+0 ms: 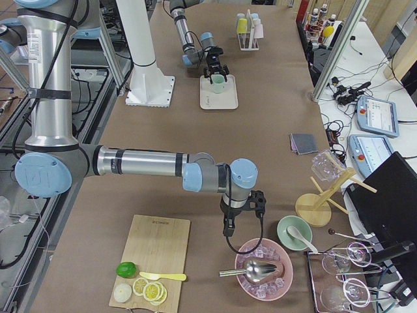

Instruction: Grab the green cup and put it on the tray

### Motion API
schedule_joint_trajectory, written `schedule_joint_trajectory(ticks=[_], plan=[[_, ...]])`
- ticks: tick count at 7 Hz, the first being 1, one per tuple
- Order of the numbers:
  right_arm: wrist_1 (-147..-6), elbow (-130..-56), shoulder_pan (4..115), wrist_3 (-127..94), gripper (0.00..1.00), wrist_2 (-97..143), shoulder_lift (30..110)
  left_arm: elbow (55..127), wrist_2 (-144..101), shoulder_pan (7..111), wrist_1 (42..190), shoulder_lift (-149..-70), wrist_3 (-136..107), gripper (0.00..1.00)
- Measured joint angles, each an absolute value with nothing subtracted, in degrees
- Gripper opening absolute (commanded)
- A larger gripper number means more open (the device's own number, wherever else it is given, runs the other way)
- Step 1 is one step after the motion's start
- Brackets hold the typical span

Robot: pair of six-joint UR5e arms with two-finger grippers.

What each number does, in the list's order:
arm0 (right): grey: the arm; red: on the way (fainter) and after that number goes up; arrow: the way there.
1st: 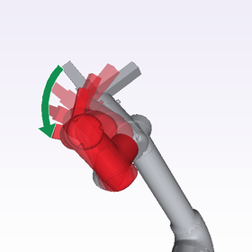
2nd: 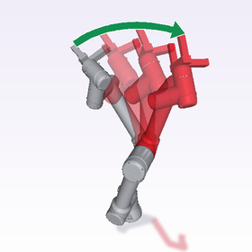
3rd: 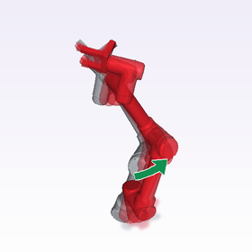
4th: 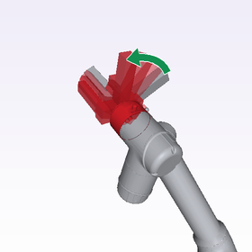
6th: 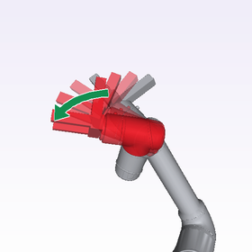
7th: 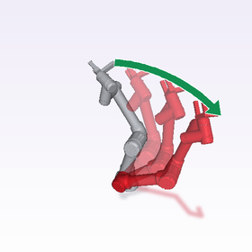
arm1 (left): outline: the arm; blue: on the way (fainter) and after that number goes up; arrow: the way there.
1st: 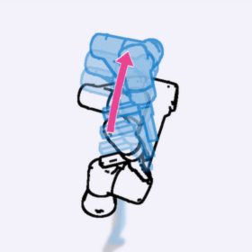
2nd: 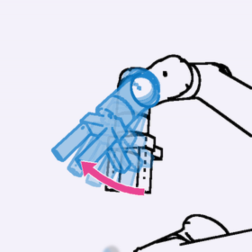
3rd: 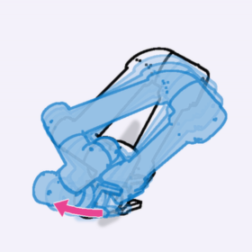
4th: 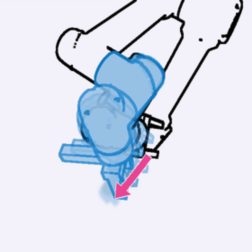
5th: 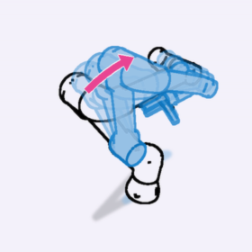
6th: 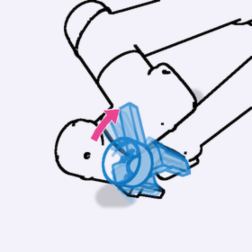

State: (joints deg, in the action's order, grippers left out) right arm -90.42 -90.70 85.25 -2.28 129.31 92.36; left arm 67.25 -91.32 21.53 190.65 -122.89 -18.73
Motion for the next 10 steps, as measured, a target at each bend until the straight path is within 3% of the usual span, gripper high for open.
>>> schedule_joint_trajectory(ticks=[2, 5, 10], plan=[[-90.34, -90.68, 85.25, -2.28, 1.00, 129.29, 92.35, 68.29, -91.40, 21.53, 190.42, -122.94, -18.74, 0.99], [-90.34, -90.68, 85.18, -2.29, 1.00, 129.30, 92.07, 76.69, -91.53, 21.92, 181.11, -122.93, -18.19, 0.99], [-90.35, -90.62, 85.01, -2.29, 1.00, 129.37, 91.59, 93.74, -91.17, 29.89, 138.05, -123.32, -1.72, 0.99]])
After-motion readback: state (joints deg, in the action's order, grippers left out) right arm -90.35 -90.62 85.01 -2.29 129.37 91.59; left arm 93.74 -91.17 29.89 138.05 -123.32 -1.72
